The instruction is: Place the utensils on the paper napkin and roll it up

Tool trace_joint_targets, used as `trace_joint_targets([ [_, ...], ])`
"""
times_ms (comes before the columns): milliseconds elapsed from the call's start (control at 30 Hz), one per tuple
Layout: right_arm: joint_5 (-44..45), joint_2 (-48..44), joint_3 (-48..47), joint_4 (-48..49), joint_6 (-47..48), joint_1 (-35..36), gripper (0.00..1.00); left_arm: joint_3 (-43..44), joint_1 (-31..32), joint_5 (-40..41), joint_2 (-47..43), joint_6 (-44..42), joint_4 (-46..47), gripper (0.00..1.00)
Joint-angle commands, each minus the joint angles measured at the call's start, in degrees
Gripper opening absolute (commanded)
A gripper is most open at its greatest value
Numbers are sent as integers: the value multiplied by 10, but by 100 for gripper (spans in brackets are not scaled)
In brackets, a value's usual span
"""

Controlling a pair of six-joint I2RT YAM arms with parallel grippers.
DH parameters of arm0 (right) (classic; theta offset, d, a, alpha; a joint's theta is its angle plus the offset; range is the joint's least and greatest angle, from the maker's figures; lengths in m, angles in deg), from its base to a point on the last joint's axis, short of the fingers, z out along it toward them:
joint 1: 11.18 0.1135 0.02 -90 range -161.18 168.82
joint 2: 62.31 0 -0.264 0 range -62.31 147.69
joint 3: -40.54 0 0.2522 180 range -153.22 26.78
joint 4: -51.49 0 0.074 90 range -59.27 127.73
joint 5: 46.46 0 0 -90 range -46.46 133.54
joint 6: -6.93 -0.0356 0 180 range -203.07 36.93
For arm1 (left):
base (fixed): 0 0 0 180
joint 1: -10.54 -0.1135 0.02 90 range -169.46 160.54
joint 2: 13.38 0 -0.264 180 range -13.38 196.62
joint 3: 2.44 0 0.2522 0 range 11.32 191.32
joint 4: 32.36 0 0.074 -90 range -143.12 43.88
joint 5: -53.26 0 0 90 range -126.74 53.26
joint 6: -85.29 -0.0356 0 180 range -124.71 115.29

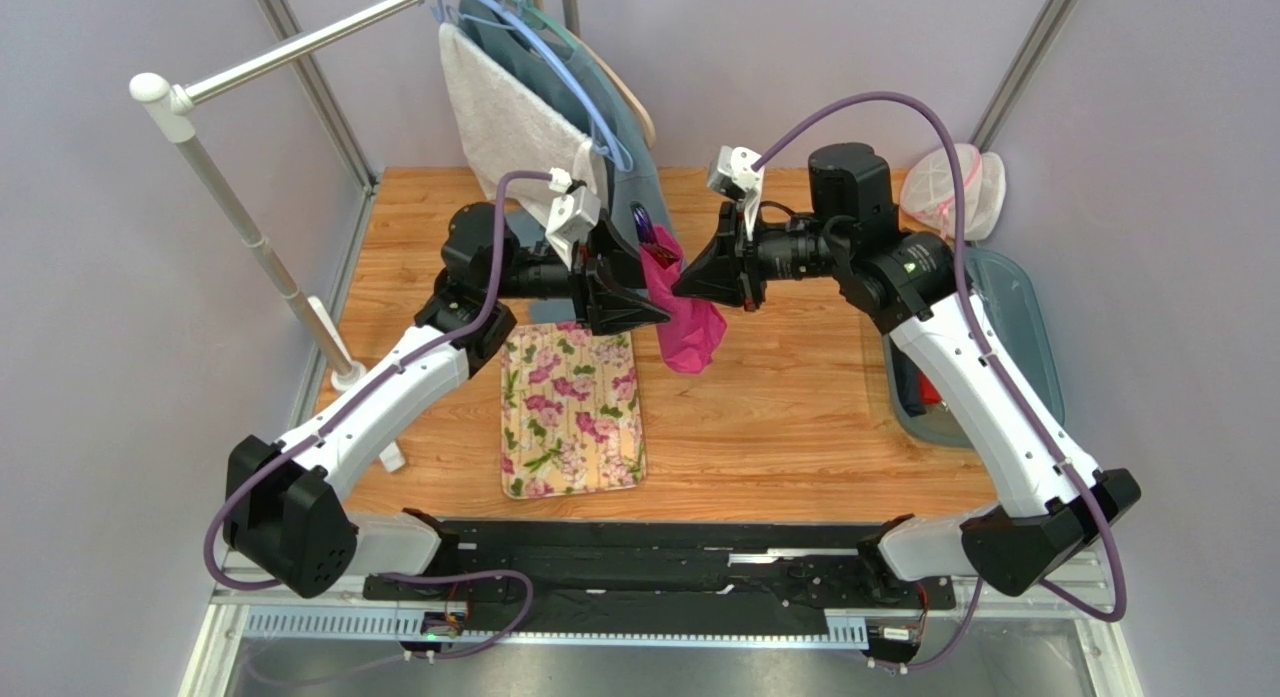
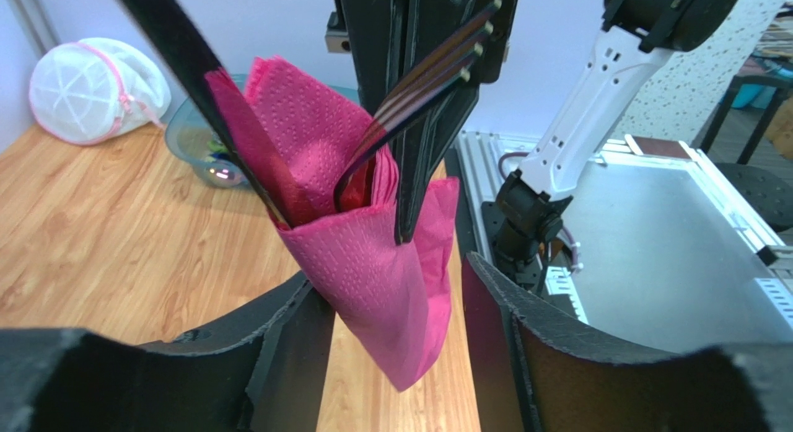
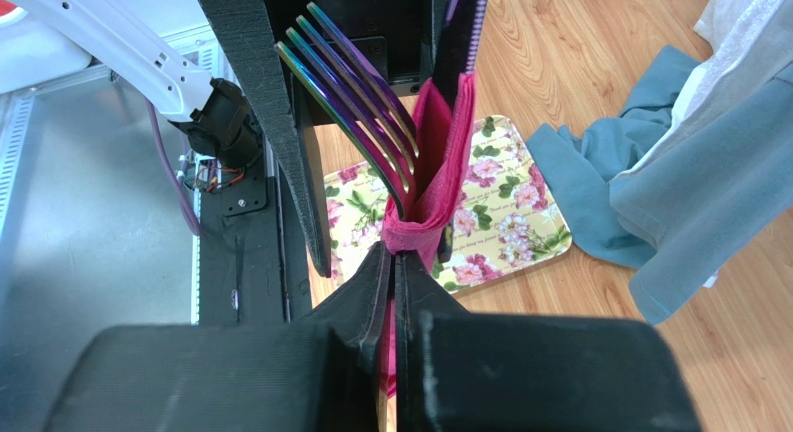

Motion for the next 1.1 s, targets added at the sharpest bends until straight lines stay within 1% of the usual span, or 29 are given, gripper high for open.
trace_joint_targets([
  [0,11,-12,-18,49,15,12,0,25,5,-25,6,32,64,55],
  [100,17,-7,-19,58,4,16,0,22,6,-23,12,47,74,52],
  [333,22,-8,-18,82,-19,18,0,10,7,-8,22,79,108,51],
  [400,22,-10,-18,80,-17,19,0,9,7,-3,24,90,121,47],
  [433,23,-11,-17,79,-15,20,0,9,7,-1,25,94,125,45],
  [467,24,-14,-14,79,-15,19,0,8,7,-1,26,96,133,39],
  [533,26,-17,-11,80,-15,19,0,7,7,-2,27,99,137,33],
  [567,29,-19,-10,81,-19,19,0,6,7,-2,28,100,142,23],
  [633,39,-23,-8,87,-21,19,0,3,7,-4,28,106,145,11],
  [667,45,-25,-6,90,-27,19,0,2,7,-3,27,110,151,1],
  [800,90,-35,6,110,-48,19,0,2,7,6,23,121,153,0],
  [900,111,-49,18,145,-68,19,0,4,5,11,22,134,153,0],
  [933,113,-50,18,152,-71,19,12,5,5,17,22,140,156,0],
  [1000,123,-53,17,156,-81,19,32,7,-3,25,23,162,167,0],
  [1033,129,-55,16,156,-87,19,55,8,-9,31,24,170,173,0],
  [1067,136,-57,16,153,-90,18,67,10,-14,33,30,177,182,0],
])
